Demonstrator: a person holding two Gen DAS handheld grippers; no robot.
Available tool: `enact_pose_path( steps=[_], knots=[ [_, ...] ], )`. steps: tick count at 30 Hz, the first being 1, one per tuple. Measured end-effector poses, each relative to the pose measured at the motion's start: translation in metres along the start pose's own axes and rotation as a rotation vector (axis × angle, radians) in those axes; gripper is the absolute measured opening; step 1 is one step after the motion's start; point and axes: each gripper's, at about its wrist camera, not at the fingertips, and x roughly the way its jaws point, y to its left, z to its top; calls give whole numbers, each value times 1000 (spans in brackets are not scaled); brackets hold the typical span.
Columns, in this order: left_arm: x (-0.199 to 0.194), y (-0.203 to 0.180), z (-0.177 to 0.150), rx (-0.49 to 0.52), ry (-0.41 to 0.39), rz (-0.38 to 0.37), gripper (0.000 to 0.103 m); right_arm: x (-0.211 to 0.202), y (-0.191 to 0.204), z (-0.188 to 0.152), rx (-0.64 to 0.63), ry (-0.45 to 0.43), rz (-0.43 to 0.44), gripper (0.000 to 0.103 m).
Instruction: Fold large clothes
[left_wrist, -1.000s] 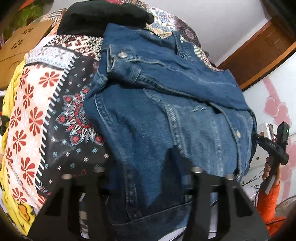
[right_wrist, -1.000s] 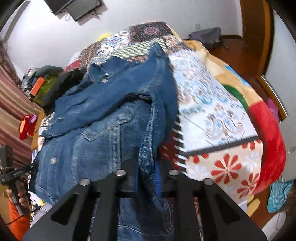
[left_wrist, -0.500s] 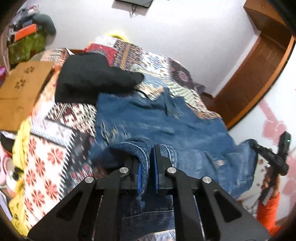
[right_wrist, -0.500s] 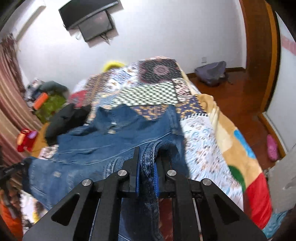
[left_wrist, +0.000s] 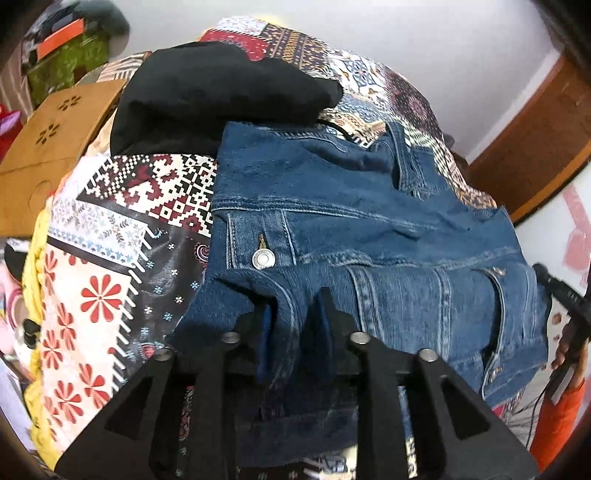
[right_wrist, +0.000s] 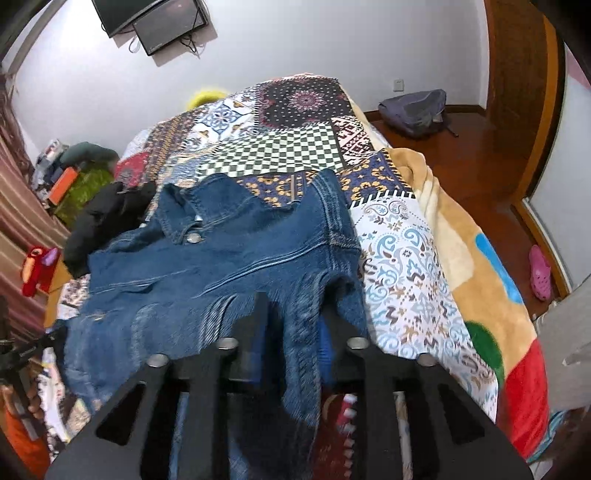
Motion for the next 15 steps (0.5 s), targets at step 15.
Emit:
enact_pose_path(
  steps=[15],
  knots=[
    [-37, 12, -47, 31, 5, 15, 56, -21, 4, -58, -14, 92, 21, 58]
  ],
)
